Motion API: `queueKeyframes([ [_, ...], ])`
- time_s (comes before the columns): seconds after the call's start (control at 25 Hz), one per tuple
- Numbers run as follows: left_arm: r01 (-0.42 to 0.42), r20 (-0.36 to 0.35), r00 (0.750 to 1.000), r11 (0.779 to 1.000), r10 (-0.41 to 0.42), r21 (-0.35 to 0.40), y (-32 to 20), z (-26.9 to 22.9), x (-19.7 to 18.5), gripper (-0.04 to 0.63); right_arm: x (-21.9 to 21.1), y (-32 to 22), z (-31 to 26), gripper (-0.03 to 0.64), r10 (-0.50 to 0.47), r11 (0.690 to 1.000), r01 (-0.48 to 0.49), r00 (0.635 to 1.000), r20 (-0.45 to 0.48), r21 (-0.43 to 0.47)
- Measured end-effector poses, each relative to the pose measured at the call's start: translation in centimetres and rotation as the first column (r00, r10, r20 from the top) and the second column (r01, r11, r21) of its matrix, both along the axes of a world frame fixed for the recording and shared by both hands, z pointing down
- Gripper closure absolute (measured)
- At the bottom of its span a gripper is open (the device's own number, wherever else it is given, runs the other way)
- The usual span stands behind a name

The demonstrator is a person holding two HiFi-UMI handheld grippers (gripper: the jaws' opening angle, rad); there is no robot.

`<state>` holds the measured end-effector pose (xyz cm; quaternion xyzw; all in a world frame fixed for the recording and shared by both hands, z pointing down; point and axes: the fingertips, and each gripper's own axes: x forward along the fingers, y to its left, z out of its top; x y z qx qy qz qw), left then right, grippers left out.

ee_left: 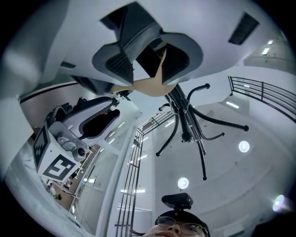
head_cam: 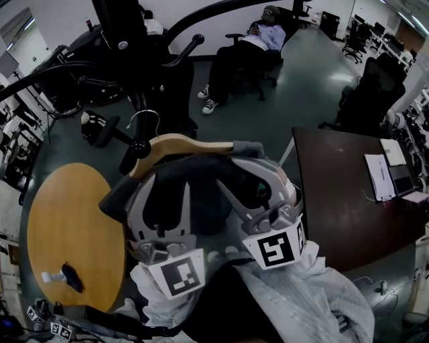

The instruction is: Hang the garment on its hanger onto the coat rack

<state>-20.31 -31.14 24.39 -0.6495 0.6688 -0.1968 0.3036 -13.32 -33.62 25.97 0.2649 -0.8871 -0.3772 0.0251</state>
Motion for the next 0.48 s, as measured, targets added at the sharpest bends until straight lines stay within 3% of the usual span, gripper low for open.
queueKeyframes([
  [0.12,-0.071,-0.073,0.995,0.997,0.072,0.021,-0.3,0.0,2.3,0.404,1.6,-0.1,0.4,0.547,0.028,0.999,-0.027,0.999,0.029,-0.017],
  [0.32,-0.125,-0.171,0.976,0.988,0.138,0.088,-0.7,-0.5,5.4,0.520,3.9,-0.7,1.2,0.595,0.079,0.996,-0.078,0.996,0.029,-0.049],
  [0.48,-0.184,-0.218,0.957,0.981,0.193,0.057,-1.8,0.0,7.4,0.584,5.6,-1.5,1.1,0.614,0.119,0.991,-0.115,0.992,0.047,-0.073],
])
